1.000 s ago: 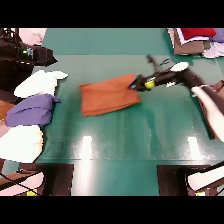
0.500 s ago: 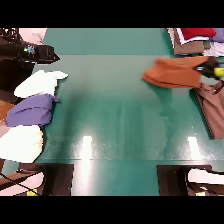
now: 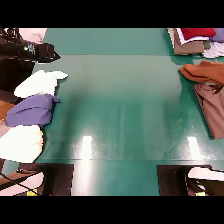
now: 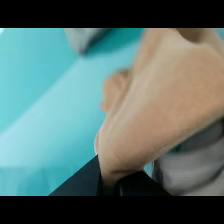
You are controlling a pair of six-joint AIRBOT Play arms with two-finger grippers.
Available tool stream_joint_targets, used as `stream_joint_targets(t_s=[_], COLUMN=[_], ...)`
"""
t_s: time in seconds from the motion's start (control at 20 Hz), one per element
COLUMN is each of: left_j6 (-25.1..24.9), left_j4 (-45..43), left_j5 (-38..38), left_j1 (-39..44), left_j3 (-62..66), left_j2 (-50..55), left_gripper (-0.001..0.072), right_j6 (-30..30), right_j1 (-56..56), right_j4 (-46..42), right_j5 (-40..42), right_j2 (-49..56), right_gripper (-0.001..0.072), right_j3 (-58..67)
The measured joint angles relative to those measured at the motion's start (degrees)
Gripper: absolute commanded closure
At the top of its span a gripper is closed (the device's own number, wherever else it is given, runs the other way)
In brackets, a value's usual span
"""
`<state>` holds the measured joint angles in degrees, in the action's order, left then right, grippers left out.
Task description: Fold the shirts.
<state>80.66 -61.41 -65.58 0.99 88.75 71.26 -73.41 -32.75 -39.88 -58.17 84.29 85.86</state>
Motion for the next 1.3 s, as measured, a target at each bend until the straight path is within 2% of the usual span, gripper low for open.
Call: stream_joint_targets(t_s=[0.25,0.6,0.8,1.05,1.1,1.15,1.2,1.3], left_j6=[0.0,-1.2,-2.1,-3.1,-3.5,-3.8,-4.0,-4.3], left_j4=[0.0,0.0,0.0,0.0,0.0,0.0,0.0,0.0], left_j5=[0.0,-0.6,-1.2,-1.8,-2.0,-2.1,-2.2,-2.5], left_j1=[0.0,0.0,0.0,0.0,0.0,0.0,0.0,0.0], left_j3=[0.0,0.0,0.0,0.0,0.0,0.0,0.0,0.0], left_j2=[0.0,0.0,0.0,0.0,0.0,0.0,0.0,0.0], left_gripper=[0.0682,0.0682,0.0682,0.0682,0.0682,0.0682,0.0682,0.0682], right_j6=[0.3,-1.2,-3.4,-4.7,-4.9,-5.0,-5.0,-5.1], right_j1=[-0.7,-1.1,-3.4,-9.1,-10.3,-11.4,-12.6,-14.9], right_j4=[0.1,-9.1,-14.5,-20.5,-22.4,-24.5,-26.8,-31.3], right_j5=[-3.3,-12.4,-17.4,-22.3,-23.3,-24.3,-25.2,-27.1], right_j2=[0.2,-2.7,-6.3,-11.6,-12.5,-13.4,-14.3,-15.5], right_gripper=[0.0695,0.0695,0.0695,0.0679,0.0551,0.0358,0.0254,0.0236], right_j3=[9.7,16.6,12.7,2.1,-0.1,-2.2,-4.4,-8.2])
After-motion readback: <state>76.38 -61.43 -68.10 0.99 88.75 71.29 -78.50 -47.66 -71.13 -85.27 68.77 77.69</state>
